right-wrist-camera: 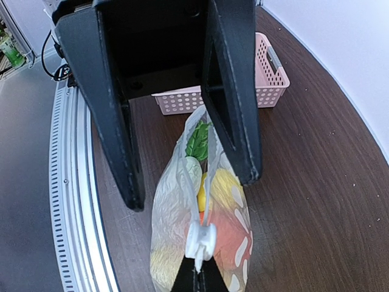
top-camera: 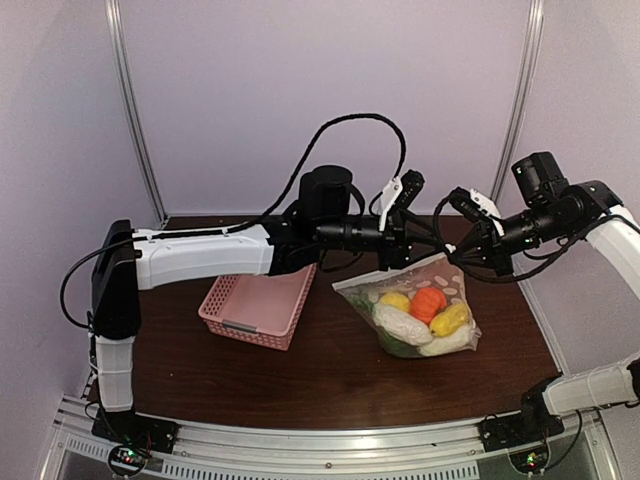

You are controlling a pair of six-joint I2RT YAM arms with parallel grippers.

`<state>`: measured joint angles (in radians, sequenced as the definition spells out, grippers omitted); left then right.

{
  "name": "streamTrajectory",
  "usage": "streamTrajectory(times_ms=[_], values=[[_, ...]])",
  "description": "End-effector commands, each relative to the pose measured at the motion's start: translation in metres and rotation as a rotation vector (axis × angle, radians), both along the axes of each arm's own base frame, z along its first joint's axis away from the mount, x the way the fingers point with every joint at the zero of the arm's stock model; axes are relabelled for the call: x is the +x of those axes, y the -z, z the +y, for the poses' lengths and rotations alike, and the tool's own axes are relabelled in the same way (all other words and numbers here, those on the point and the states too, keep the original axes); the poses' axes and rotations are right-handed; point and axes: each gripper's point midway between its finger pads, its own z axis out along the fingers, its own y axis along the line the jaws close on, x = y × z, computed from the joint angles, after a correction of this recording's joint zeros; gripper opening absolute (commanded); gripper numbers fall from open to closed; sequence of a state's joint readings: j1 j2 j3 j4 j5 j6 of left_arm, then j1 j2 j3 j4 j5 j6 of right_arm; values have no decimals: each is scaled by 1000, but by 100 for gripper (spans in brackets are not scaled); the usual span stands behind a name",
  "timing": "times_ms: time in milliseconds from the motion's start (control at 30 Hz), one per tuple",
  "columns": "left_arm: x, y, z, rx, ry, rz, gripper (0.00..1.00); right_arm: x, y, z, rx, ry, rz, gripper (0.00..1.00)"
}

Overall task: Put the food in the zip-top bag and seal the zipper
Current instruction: Pass from the right arm to the left

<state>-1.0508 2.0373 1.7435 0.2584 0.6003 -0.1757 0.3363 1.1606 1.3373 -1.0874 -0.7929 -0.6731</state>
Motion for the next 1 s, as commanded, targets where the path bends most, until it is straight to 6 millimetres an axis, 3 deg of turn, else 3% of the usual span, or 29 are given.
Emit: streamTrajectory(times_ms=[0, 733, 967], values=[[-10, 8, -3, 10, 63, 19, 40, -2, -3, 4, 27, -8, -1, 0], [0, 12, -12, 39, 39, 24, 39, 0, -6, 5, 45, 13, -1, 0], [-1, 20, -21, 61, 84, 42, 29, 0, -4, 4, 39, 11, -2, 0]])
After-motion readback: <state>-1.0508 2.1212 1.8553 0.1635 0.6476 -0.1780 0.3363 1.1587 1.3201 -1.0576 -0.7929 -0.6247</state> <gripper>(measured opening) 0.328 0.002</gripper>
